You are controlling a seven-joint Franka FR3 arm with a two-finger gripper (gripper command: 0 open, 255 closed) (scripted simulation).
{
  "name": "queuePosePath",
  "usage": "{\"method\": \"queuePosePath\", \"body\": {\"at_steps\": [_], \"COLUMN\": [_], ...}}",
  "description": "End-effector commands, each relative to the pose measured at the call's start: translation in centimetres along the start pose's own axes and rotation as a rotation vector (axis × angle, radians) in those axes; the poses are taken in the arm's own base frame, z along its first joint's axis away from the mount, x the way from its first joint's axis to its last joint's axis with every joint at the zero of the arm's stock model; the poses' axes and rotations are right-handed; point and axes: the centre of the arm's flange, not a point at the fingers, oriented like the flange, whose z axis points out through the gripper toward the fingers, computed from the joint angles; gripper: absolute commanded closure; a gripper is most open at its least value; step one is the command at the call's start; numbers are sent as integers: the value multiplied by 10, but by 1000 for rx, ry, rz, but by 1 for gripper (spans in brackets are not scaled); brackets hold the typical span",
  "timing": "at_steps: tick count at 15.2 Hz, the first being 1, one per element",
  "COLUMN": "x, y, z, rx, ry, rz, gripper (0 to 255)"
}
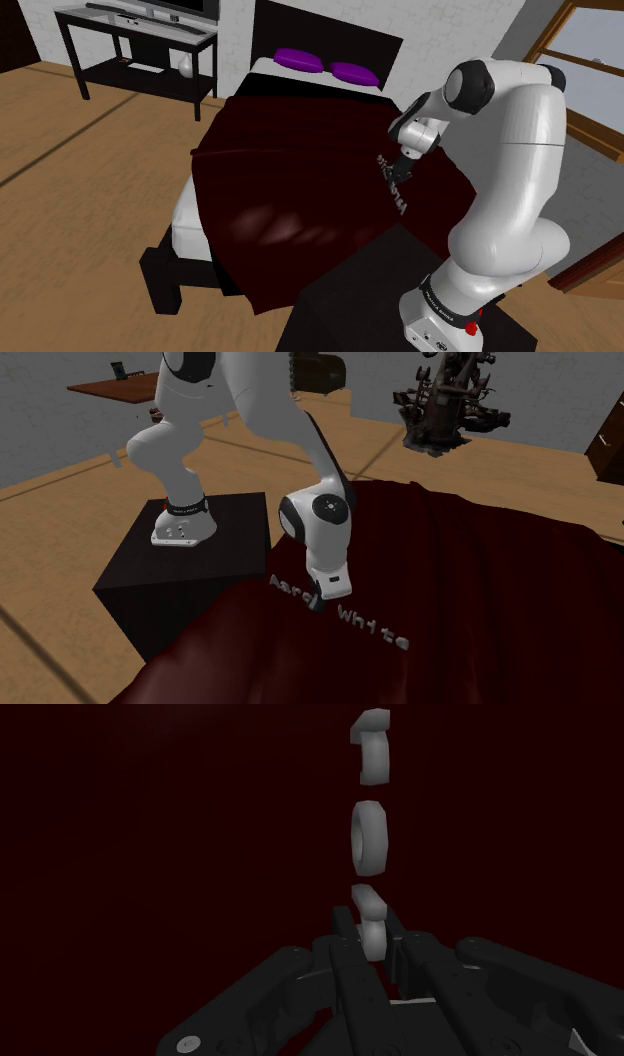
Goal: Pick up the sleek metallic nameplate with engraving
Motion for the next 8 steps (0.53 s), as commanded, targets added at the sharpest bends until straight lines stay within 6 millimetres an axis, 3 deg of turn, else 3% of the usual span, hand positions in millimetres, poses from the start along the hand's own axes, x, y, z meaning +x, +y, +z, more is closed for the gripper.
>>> {"method": "queuePosePath", "body": {"at_steps": [1, 8], "x": [-1, -4], "y": [-1, -5], "z": [-10, -46], "rx": [0, 0], "ry": [0, 0], "rz": [0, 0], "gripper": [255, 255]}}
